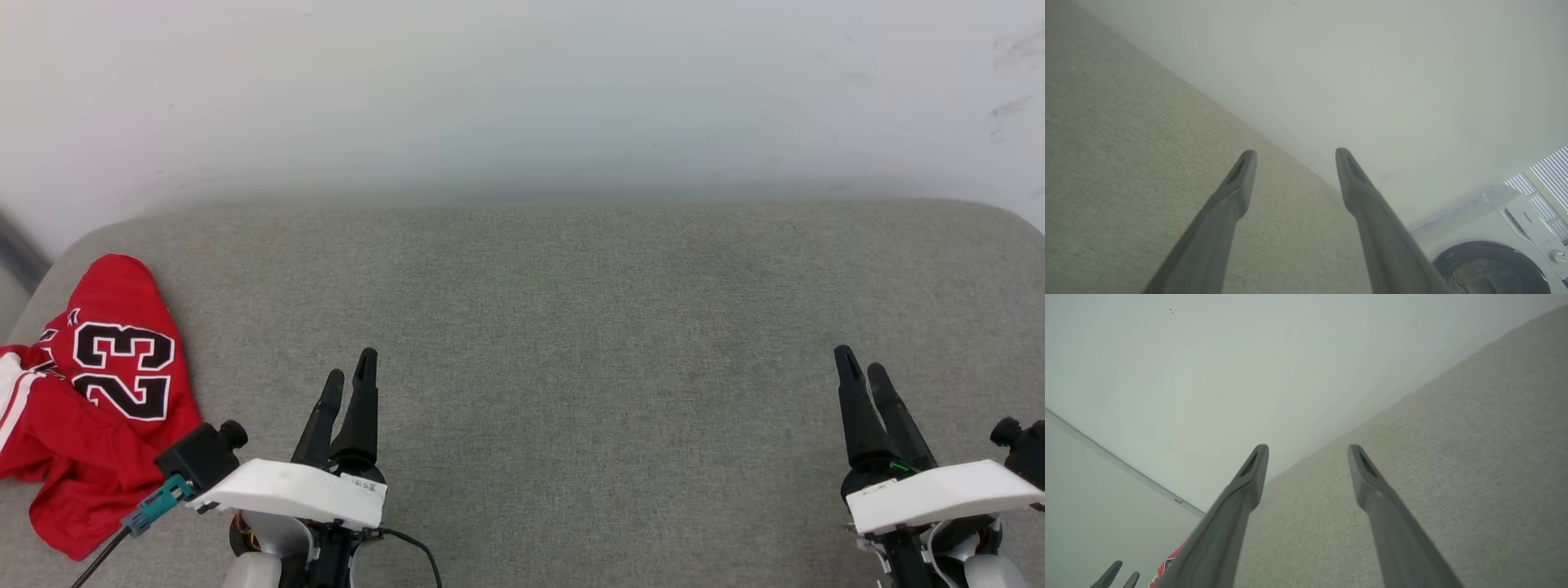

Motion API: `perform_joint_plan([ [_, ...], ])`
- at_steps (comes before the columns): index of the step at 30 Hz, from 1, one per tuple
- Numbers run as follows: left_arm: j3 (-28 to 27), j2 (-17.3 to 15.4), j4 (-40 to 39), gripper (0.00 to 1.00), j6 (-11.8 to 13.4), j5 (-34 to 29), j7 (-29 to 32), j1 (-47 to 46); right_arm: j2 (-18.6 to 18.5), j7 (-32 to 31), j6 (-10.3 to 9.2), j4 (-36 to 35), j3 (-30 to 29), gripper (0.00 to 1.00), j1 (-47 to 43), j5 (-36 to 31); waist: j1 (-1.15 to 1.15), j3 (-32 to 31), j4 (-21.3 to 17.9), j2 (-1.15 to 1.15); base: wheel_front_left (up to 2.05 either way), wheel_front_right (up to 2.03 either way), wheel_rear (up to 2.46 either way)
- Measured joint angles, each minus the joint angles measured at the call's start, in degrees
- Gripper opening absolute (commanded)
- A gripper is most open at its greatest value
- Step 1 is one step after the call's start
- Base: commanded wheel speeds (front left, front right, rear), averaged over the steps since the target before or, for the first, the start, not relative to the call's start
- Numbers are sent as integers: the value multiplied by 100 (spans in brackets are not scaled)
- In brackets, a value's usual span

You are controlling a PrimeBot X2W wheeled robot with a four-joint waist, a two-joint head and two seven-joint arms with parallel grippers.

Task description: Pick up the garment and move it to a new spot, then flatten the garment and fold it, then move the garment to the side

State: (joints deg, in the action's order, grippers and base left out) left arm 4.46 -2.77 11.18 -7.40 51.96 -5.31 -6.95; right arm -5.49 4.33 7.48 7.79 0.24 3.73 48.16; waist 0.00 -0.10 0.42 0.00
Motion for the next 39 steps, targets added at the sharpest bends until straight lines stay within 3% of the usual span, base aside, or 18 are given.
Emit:
perform_joint_plan([
  [22, -5, -82, 269, 100, 152, -2381, -353, -63, 20, -120, 0, -191, -20, 100, -37, -1958, 0, -33, 13, 0, 0, 0, 0],
  [39, 180, -180, 405, 100, 266, -3442, -578, -133, 83, -298, 1, -297, -97, 100, -116, -3173, 0, -52, 26, 0, 0, 0, 0],
])
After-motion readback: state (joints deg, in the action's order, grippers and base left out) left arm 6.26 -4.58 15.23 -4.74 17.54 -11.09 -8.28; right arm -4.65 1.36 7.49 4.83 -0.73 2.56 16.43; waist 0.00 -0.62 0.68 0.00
